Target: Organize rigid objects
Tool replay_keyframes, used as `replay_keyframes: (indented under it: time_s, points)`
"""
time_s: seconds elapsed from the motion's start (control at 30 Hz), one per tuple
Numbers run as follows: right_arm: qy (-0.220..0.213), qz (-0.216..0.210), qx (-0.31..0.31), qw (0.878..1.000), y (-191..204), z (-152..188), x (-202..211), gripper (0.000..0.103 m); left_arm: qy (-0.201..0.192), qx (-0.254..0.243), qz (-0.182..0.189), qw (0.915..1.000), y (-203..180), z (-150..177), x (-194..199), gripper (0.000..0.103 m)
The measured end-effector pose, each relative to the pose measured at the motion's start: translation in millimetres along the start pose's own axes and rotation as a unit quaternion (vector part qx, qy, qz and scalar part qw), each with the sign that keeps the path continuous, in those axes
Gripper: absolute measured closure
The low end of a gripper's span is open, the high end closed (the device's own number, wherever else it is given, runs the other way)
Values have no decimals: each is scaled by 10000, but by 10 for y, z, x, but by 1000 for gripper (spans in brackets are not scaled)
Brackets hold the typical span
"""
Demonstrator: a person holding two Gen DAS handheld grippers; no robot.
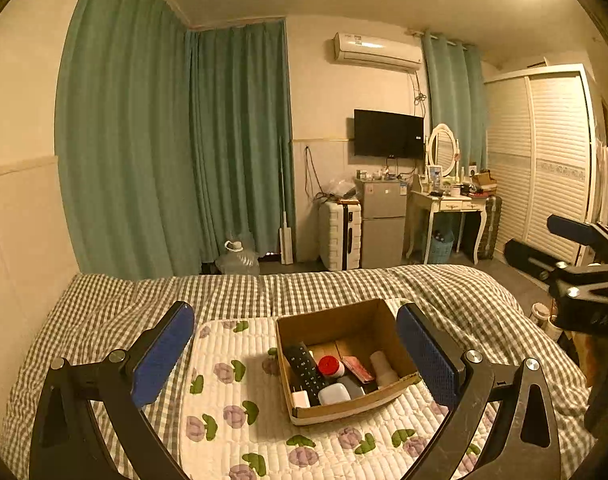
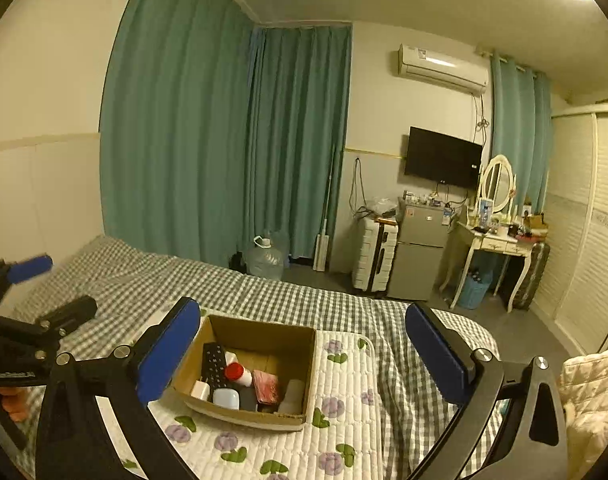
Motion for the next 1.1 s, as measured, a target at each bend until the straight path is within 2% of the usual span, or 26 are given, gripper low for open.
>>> replay_keyframes:
  time_s: [0.13,0.27,0.33,0.4,0.53,0.6,0.73,1.1]
  points:
    - [-66,-32,41,10000,86,205,-113,0,16,215,-24,9998,22,239,-97,0]
    - [-360,223,78,9991,128,596,-275,0,230,275,-77,9993,80,610,-316,0]
    - [-278,176,73,9994,123,785,-398,0,557,337,13,9979,101,836,-516,0]
    - [-240,199,-73,9995,75,948,-470,0,708,359,-36,9968,122,1014,-676,0]
    - [81,101,-157,9998,77,1230,-691,0,648,247,-170,9974,125,1201,-754,0]
    - [211,2,-200,9996,87,1313,-763,0,634,137,-212,9977,92,1231,-765,0]
    - [429,-52,-320,9986,101,1391,-848,0,648,258,-115,9975,79,1221,-766,0]
    - [535,-253,-272,9979,251,1418,-755,0,542,206,-119,9982,70,1158,-655,0]
Point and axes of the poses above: each gripper's, at about its wrist camera, not at the fingertips, and x roughly against the way its jaws point, y to its left, z to its underside, the point moved 4 cm from there along -x, roughly the way its jaws point, and after that the axes turned 6 degrees about z, right-handed, at the moved point
